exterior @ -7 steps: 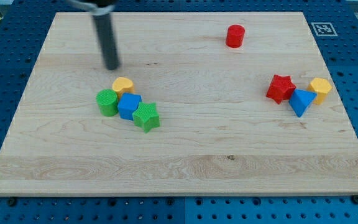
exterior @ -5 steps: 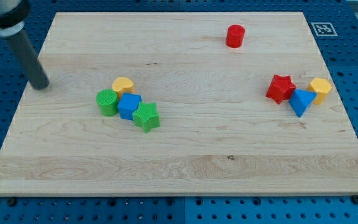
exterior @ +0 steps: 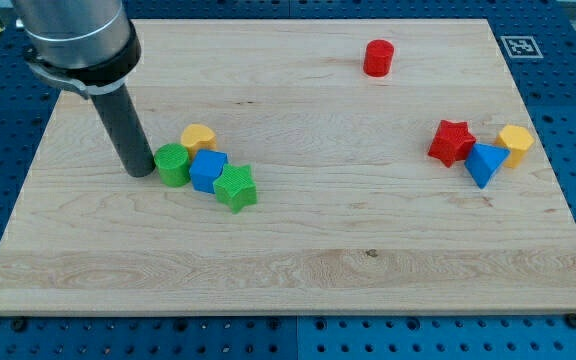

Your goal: Push the group of blocks slightly up and right

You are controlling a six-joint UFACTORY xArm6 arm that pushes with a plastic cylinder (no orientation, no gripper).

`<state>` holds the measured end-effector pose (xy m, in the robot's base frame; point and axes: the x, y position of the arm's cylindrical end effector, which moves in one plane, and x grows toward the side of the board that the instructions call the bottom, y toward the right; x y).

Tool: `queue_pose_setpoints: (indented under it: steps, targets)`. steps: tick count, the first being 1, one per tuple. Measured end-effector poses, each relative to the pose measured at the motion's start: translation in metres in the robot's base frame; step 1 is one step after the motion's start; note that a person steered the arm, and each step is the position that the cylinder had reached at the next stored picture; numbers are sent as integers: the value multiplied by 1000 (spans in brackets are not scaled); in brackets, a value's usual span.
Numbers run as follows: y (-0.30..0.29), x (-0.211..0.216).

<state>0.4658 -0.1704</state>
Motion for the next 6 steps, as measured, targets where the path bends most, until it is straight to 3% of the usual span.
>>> queue_pose_setpoints:
  steps: [2, 6]
  targets:
    - [-3, 32]
    - [15, -3]
